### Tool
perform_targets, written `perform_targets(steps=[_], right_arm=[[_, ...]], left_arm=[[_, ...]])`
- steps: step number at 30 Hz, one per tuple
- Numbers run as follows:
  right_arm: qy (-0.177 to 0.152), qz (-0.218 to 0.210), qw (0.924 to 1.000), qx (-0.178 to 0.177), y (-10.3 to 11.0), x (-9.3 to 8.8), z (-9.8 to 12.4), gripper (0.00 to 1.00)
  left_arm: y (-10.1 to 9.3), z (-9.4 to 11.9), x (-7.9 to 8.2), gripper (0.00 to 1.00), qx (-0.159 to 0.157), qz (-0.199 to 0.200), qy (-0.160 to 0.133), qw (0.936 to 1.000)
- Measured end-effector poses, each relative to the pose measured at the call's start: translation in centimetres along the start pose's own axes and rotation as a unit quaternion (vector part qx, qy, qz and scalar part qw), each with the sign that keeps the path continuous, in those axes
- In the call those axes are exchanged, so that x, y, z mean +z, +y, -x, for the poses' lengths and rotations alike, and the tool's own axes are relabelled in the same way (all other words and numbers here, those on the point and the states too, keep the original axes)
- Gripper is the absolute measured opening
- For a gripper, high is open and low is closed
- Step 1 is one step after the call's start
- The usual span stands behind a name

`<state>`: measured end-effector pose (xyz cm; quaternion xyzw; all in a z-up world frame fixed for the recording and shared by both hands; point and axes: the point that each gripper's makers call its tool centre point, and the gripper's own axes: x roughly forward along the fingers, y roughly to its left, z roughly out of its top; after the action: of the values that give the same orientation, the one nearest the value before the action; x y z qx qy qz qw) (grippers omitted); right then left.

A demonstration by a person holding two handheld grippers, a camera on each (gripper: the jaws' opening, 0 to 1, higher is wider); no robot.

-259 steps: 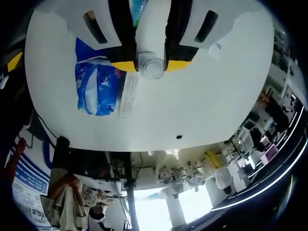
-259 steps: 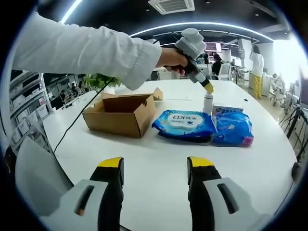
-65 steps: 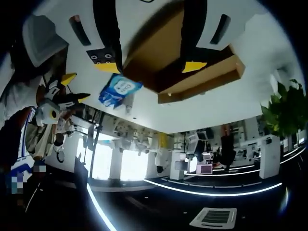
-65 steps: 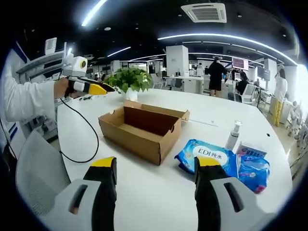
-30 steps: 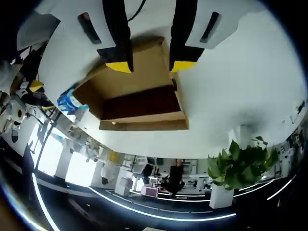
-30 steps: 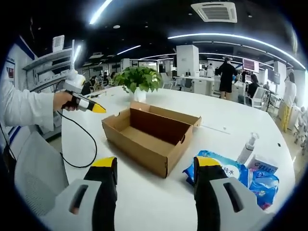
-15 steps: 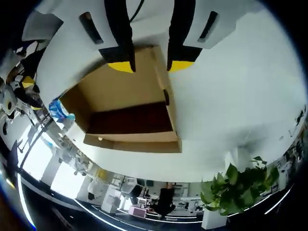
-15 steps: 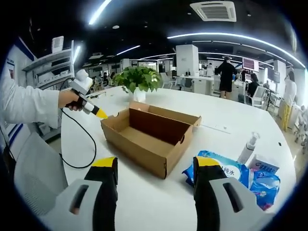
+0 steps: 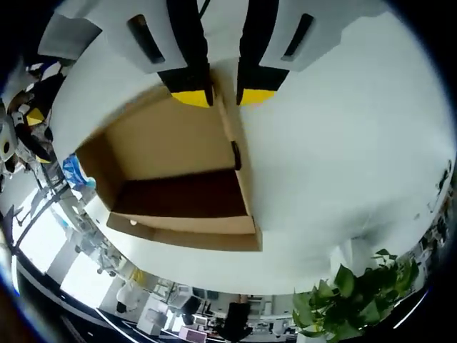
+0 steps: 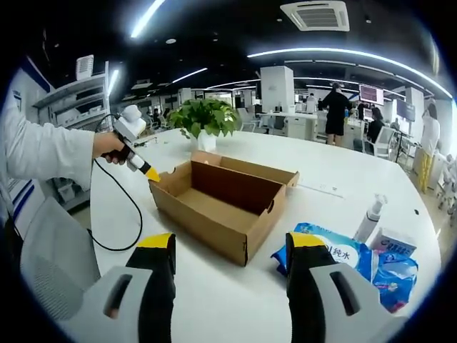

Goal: Operate the shoe box by opening the lid, removing the specified soft item, and placing it in the target area until the item is outside and the box remains undamaged.

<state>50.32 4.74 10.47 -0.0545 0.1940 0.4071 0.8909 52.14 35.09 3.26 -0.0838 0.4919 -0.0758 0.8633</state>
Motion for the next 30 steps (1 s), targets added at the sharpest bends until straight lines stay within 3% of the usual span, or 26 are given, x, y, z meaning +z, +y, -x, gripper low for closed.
perform_targets(steps=[3,18,30], right_arm=[[-0.001,-0.001,1.0000,0.001,0.0,0.0,-0.1,0.59],[-0.003,-0.005,1.0000,0.000,-1.2,1.2,-0.8,0.59],[0.004,0.001,1.0000,0.006,-2.5,2.6,-2.9,0.59]], left_arm=[[-0.1,-0.3,-0.2,0.08,-0.002,0.015,0.006,0.9999],[-0.1,-0.2,-0.2,0.05,0.018,0.013,0.017,0.9996],[-0.2,-0.1,-0.2,0.05,0.022,0.006,0.018,0.9996]])
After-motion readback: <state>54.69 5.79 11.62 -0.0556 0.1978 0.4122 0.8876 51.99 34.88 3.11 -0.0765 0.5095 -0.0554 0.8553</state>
